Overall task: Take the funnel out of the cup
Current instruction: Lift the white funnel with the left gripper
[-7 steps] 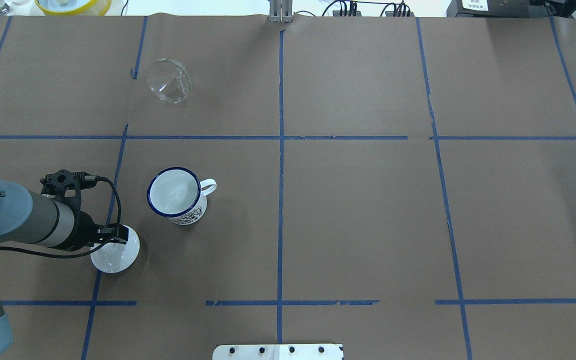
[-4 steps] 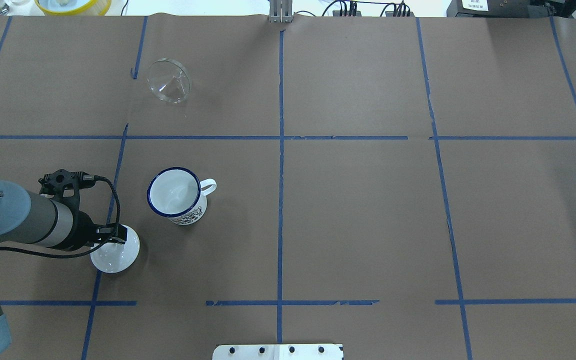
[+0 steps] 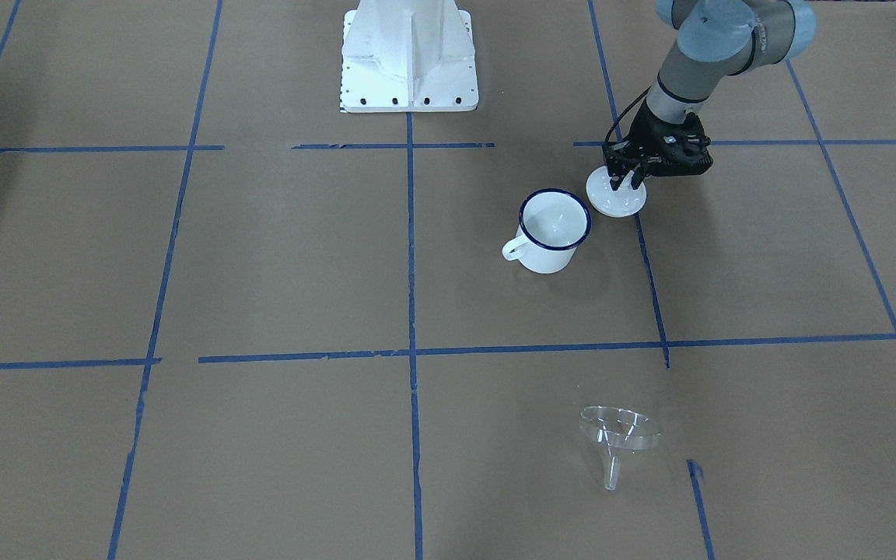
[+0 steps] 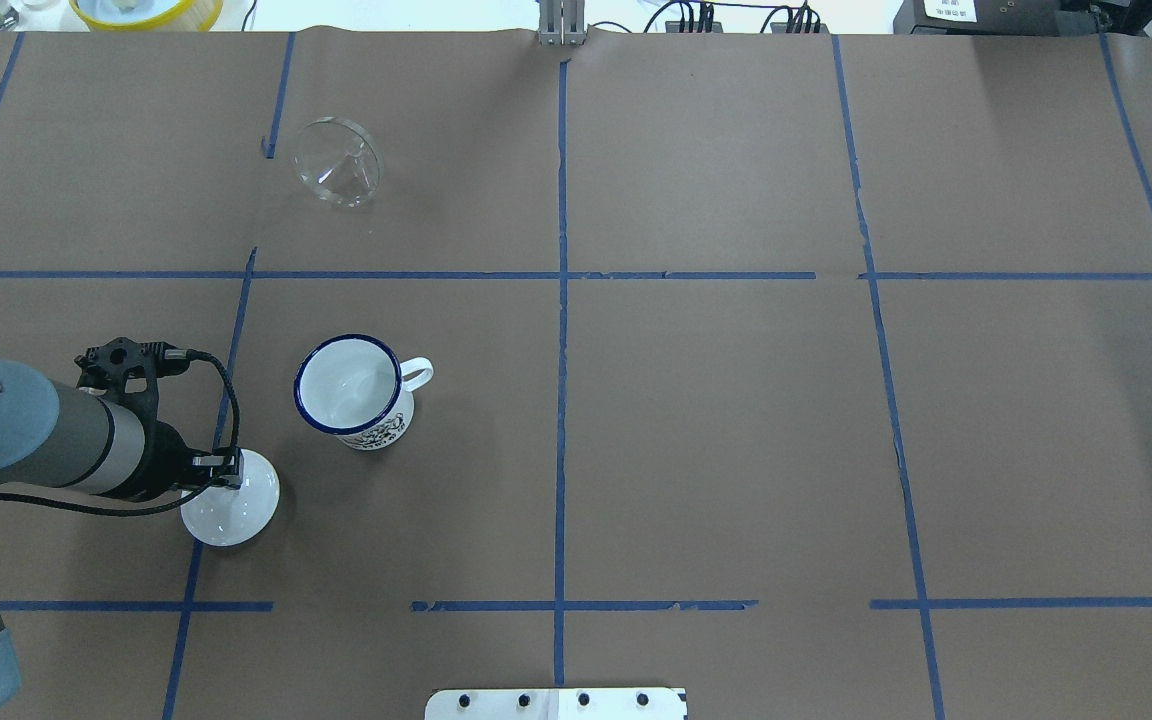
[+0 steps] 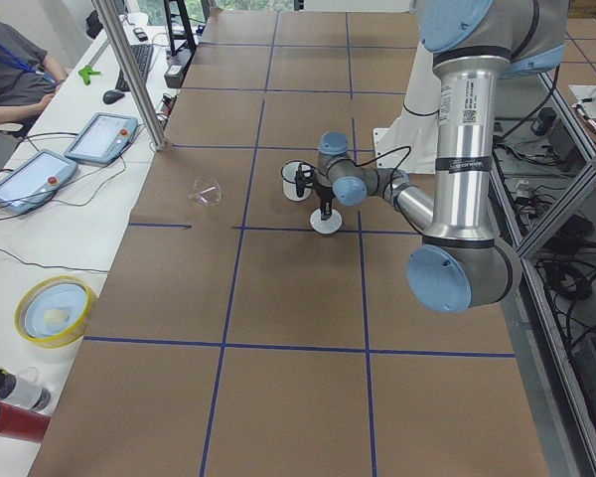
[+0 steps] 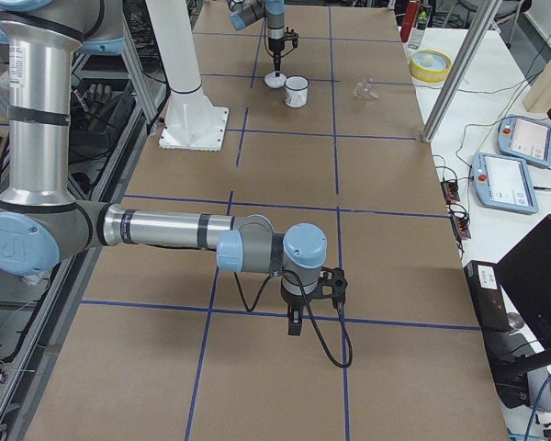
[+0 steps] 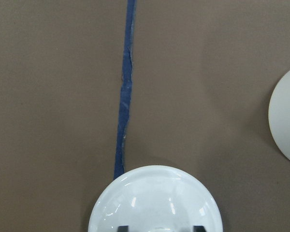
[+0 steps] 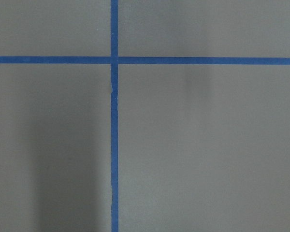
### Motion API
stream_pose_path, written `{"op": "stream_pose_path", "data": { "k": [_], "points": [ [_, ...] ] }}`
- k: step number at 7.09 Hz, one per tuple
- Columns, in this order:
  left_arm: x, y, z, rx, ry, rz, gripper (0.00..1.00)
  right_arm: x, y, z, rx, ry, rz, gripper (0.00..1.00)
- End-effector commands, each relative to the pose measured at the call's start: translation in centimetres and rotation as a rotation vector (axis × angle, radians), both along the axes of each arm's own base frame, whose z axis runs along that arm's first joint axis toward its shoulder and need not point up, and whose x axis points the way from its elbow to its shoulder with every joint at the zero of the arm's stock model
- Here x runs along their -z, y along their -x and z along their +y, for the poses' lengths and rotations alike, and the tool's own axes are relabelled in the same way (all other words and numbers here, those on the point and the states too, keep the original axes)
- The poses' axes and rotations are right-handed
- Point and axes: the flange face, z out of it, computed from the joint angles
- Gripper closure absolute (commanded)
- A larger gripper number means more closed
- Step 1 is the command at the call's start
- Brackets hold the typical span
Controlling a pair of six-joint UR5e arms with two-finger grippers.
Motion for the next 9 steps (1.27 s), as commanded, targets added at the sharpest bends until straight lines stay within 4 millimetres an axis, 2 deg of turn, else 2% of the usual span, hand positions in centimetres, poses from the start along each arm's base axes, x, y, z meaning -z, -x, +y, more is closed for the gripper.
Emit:
{"op": "stream_pose_path", "data": {
  "k": [1, 2, 3, 4, 5, 6, 7, 8, 9],
  "points": [
    [0.1, 0.2, 0.0, 0.003, 0.000, 0.001, 1.00, 0.0, 0.0, 0.0, 0.000, 0.000, 0.000, 0.00],
    [0.2, 0.5, -0.1, 0.005, -0.002, 0.004, 1.00, 0.0, 0.0, 0.0, 0.000, 0.000, 0.000, 0.00],
    [1.3, 1.9, 0.0, 0.017, -0.012, 0.021, 1.00, 0.0, 0.0, 0.0, 0.000, 0.000, 0.000, 0.00],
    [2.4, 4.7, -1.0, 0.054, -0.015, 0.013, 1.00, 0.0, 0.0, 0.0, 0.000, 0.000, 0.000, 0.00],
    [4.6, 7.2, -1.5, 0.065, -0.039, -0.002, 1.00, 0.0, 0.0, 0.0, 0.000, 0.000, 0.000, 0.00],
    [7.0, 10.6, -2.4, 0.099, -0.047, -0.036, 1.00, 0.0, 0.0, 0.0, 0.000, 0.000, 0.000, 0.00],
    [9.9, 12.0, -2.9, 0.112, -0.038, -0.029, 1.00, 0.0, 0.0, 0.0, 0.000, 0.000, 0.000, 0.00],
    [13.3, 10.6, -4.3, 0.094, -0.014, -0.013, 1.00, 0.0, 0.0, 0.0, 0.000, 0.000, 0.000, 0.00],
    [17.7, 8.0, -6.5, 0.092, -0.005, -0.012, 1.00, 0.0, 0.0, 0.0, 0.000, 0.000, 0.000, 0.00]
  ]
}}
